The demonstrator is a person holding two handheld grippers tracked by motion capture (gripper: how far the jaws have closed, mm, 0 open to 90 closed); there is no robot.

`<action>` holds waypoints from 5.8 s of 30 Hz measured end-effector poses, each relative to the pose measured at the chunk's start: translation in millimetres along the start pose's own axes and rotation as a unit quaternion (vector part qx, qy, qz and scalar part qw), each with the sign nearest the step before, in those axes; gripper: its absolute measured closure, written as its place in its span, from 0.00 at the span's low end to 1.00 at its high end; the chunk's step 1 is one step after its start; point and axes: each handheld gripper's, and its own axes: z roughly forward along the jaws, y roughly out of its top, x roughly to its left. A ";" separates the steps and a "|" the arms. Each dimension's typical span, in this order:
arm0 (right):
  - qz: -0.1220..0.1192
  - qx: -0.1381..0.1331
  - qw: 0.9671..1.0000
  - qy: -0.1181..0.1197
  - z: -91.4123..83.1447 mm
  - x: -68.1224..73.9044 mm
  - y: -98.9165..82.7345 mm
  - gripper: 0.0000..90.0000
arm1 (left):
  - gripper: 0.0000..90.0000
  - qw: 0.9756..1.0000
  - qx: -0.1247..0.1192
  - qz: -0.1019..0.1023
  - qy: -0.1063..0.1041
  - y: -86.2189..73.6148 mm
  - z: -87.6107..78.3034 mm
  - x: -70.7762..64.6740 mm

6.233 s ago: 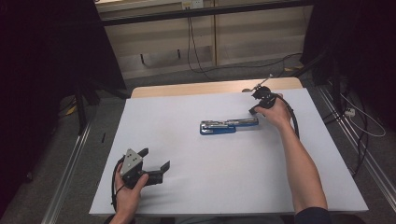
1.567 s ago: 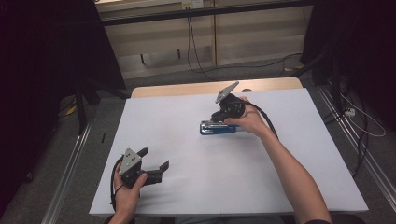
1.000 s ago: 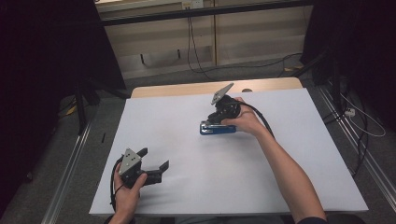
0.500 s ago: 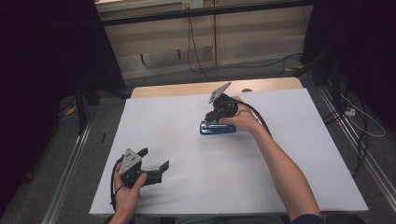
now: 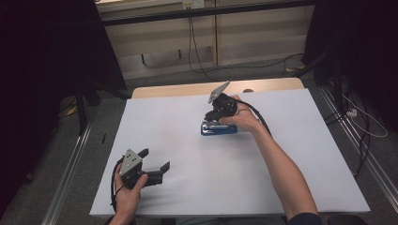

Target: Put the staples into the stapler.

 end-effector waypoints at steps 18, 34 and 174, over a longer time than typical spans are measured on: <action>-0.026 0.010 0.999 0.023 0.3 -0.9 -2.3 0.88 | 0.05 1.000 0.002 -0.001 -0.001 -0.1 0.0 0.0; -0.040 0.017 0.998 0.036 3.5 -0.6 -3.2 0.88 | 0.05 1.000 0.001 0.001 -0.002 -0.2 -0.1 0.7; 0.203 -0.116 0.951 -0.204 -35.8 33.8 -60.6 0.06 | 0.04 1.000 -0.005 -0.009 0.003 0.5 2.9 3.4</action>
